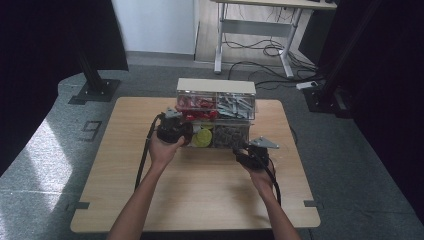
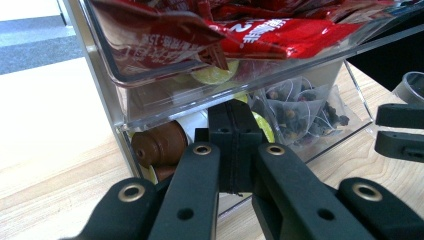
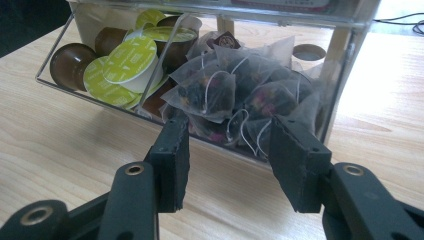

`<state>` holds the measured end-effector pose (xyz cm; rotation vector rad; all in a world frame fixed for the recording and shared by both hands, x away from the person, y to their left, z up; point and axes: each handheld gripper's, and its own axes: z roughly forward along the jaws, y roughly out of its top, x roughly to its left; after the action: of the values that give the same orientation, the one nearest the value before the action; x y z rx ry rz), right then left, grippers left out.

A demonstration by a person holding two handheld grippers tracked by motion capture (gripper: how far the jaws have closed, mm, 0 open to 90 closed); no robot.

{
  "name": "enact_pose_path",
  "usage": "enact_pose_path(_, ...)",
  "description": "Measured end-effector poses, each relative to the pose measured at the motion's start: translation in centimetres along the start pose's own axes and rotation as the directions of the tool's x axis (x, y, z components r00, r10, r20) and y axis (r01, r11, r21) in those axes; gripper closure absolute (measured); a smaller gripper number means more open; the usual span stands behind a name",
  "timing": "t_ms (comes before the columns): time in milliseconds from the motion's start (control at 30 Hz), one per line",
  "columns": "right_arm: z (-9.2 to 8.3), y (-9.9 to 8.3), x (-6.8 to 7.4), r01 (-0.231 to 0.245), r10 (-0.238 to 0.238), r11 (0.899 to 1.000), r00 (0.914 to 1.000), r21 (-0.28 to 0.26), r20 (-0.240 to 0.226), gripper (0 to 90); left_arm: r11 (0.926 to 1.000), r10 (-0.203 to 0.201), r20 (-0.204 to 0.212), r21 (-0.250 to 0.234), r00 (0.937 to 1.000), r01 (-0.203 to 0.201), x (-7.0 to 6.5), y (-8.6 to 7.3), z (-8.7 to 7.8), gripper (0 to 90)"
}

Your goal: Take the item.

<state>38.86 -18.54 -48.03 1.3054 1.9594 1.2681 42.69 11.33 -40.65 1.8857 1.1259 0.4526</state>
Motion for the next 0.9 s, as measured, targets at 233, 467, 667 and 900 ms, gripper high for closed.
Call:
enact_pose_path(233,1.0,0.5,0.2,0.011,-0.011,1.000,0.9999,-0.002,-0.005,53.9,1.0000,-0.002,0.001,-0.002,1.0000,0.002,0.0,0.0,0.0,90.0)
enact_pose_path(467,1.9,0.6,0.1,0.010,-0.010,1.000,1.0000,0.016,0.000,54.3,1.0000,-0.003,0.002,-0.003,1.0000,0.003,0.0,0.0,0.0,90.0)
enact_pose_path(667,2.6,0.8,0.1,0.016,-0.016,1.000,0.9999,0.019,0.000,55.8,1.0000,-0.004,0.003,-0.002,1.0000,0.004,0.0,0.0,0.0,90.0)
enact_pose_path(900,3.4,1.2,0.5,0.048,-0.048,0.999,0.9988,0.016,0.002,58.1,1.0000,0.001,0.001,0.000,1.0000,-0.001,0.0,0.0,0.0,89.9)
